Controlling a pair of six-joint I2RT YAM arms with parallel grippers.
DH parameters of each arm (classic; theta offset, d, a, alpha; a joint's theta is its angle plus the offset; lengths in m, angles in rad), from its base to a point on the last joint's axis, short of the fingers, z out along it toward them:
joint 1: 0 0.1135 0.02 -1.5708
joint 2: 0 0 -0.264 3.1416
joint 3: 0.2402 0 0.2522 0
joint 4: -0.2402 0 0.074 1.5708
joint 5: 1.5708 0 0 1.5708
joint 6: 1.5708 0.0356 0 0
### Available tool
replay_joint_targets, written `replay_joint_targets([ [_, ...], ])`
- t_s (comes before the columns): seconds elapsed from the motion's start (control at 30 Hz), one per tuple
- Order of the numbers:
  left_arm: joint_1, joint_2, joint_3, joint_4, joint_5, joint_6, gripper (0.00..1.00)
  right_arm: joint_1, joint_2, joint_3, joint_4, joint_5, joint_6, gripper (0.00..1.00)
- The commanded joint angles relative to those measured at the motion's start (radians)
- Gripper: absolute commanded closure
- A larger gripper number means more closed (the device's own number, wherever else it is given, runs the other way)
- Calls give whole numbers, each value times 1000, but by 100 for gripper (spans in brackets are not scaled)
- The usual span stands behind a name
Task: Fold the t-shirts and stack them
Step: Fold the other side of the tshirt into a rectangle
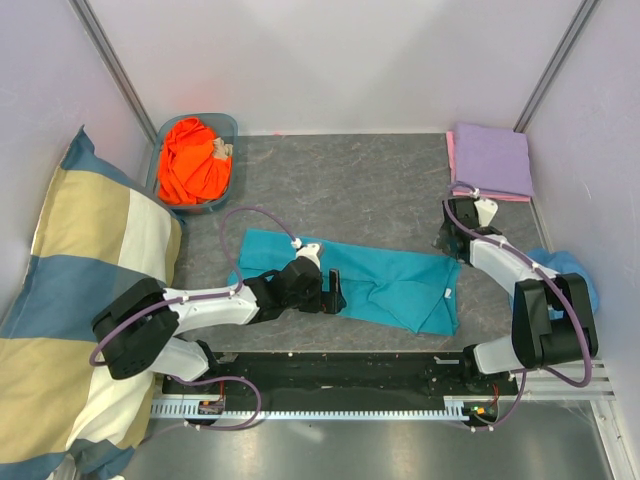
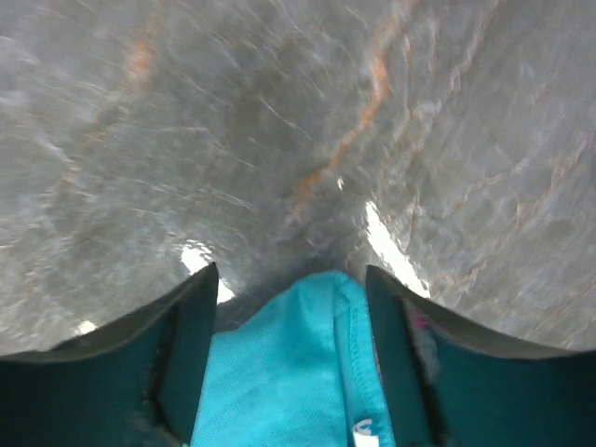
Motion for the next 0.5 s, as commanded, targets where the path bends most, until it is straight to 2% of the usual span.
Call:
replay_joint_targets([
  [0.0,5,-29,-16,-202,-43,18,1,-3,-94,76,73,-17,-56,23],
  [0.13,5,-158,59,-274,-62,56,0,-4,-265,112,78,-57,-80,18],
  [0.27,5,-268,145,-316,-86,111,0,-3,-353,115,12,-158,-79,14],
  [0.37,5,-270,188,-334,-92,148,0,-3,-407,51,-20,-261,-44,10],
  [0.47,5,-218,231,-317,-101,214,0,11,-514,-43,-46,-298,7,6],
])
